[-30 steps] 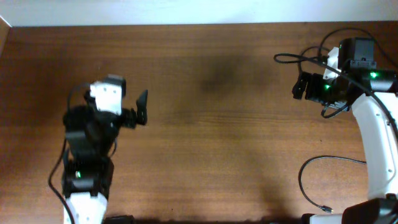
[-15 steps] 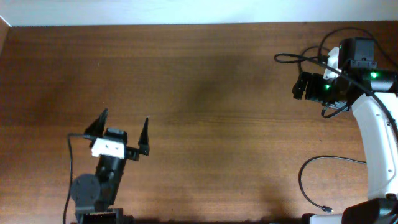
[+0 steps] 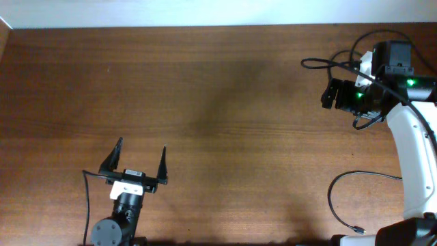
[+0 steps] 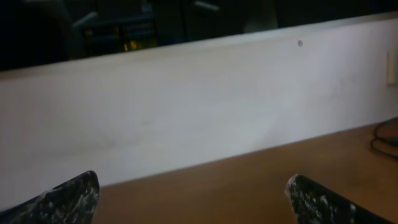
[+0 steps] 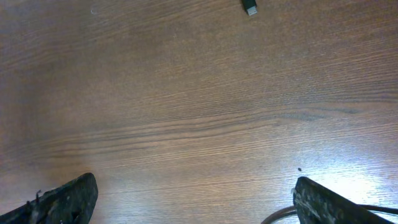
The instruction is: Untangle cables
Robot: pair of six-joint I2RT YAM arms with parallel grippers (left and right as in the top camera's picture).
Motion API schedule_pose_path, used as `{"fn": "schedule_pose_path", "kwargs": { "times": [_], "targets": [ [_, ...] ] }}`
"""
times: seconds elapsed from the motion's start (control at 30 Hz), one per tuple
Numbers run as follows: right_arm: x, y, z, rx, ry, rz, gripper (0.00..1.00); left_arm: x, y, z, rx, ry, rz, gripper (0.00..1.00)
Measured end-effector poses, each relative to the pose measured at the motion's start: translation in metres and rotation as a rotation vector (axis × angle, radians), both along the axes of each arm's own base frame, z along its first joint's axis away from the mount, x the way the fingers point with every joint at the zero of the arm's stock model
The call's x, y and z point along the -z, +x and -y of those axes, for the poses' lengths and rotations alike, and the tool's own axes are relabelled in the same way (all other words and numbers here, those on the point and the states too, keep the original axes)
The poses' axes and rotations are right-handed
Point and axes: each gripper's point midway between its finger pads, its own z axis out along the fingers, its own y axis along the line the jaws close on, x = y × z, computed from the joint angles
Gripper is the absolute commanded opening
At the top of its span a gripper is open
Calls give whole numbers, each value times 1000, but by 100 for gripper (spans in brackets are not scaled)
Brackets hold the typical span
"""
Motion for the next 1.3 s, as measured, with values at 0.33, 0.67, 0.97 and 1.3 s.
{"fn": "schedule_pose_path", "kwargs": {
  "times": [0.33, 0.67, 0.97, 1.3],
  "targets": [
    [0, 0, 0, 0, 0, 0, 100, 73, 7, -4, -23, 0, -294, 99],
    [0, 0, 0, 0, 0, 0, 100, 73, 8, -5, -30, -1, -296, 99],
    [0, 0, 0, -1, 0, 0, 99, 73, 8, -5, -30, -1, -296, 99],
    [0, 0, 0, 0, 0, 0, 100, 73, 8, -5, -30, -1, -296, 99]
  ]
}}
